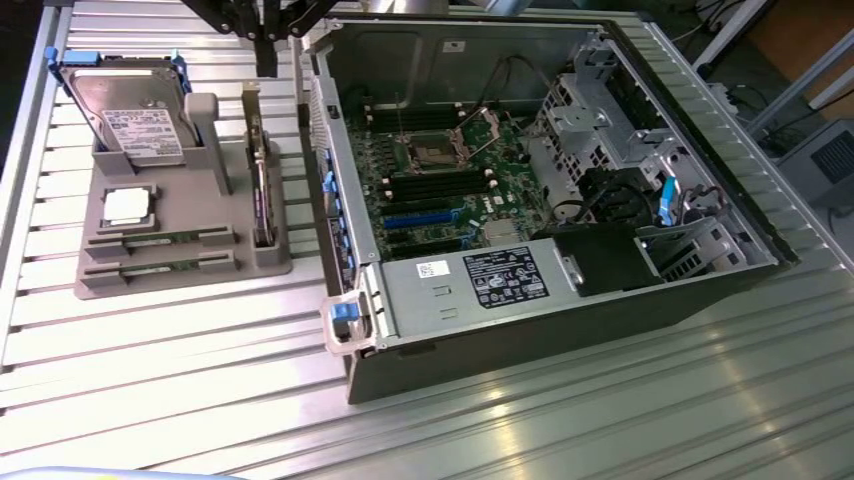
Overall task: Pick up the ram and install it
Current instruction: 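Reach for the ram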
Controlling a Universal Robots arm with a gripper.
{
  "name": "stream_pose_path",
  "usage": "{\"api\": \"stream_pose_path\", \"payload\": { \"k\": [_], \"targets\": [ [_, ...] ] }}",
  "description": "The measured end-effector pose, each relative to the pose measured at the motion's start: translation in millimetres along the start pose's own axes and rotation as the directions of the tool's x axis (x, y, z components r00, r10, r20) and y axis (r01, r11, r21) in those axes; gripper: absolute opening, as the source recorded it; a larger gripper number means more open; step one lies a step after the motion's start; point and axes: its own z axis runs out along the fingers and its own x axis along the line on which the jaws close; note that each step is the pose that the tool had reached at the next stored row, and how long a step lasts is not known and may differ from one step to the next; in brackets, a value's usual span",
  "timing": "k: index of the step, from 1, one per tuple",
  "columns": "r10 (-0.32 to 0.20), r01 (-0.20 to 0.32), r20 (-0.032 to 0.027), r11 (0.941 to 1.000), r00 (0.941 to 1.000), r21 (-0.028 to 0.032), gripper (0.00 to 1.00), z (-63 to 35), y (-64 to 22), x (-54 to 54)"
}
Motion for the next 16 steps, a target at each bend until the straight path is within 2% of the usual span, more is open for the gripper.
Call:
{"api": "stream_pose_path", "payload": {
  "k": [16],
  "targets": [
    [0.0, 0.0, 0.0, 1.0, 1.0, 0.0, 0.1, -0.3, -1.0, 13.6]
  ]
}}
